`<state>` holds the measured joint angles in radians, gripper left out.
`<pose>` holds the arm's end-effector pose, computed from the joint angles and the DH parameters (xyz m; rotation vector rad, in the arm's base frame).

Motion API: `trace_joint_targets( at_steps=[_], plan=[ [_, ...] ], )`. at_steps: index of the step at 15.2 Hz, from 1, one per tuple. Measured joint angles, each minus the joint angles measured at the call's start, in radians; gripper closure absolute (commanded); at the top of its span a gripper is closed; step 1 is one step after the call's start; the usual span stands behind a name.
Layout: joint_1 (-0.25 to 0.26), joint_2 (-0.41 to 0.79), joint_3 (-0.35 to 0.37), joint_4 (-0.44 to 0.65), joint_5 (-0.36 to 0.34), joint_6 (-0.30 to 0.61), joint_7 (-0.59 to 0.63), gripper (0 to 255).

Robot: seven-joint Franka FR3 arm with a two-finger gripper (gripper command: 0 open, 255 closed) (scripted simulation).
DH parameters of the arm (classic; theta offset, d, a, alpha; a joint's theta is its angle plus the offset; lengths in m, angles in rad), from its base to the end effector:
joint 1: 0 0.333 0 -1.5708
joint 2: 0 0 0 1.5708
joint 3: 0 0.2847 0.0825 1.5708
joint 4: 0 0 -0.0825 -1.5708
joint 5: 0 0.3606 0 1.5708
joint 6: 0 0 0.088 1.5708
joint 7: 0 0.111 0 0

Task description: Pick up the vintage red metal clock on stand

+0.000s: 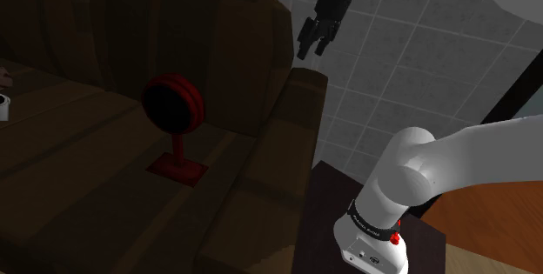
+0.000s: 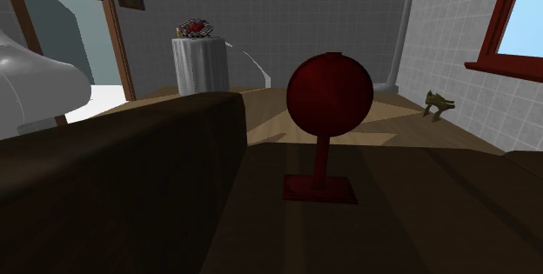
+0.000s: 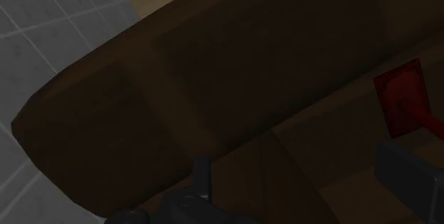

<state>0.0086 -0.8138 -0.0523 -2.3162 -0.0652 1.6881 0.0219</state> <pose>0.3104 -0.0252 0.6021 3.0995 -0.0793 0.2874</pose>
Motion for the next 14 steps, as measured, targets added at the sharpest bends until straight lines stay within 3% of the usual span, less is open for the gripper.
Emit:
trace_joint_targets(
  at_steps=[4, 14],
  plan=[
    [0.02, 0.054, 0.026, 0.027, 0.018, 0.018, 0.014, 0],
    [0.101, 0.344, 0.146, 0.191, 0.077, 0.104, 0.078, 0]
  ],
)
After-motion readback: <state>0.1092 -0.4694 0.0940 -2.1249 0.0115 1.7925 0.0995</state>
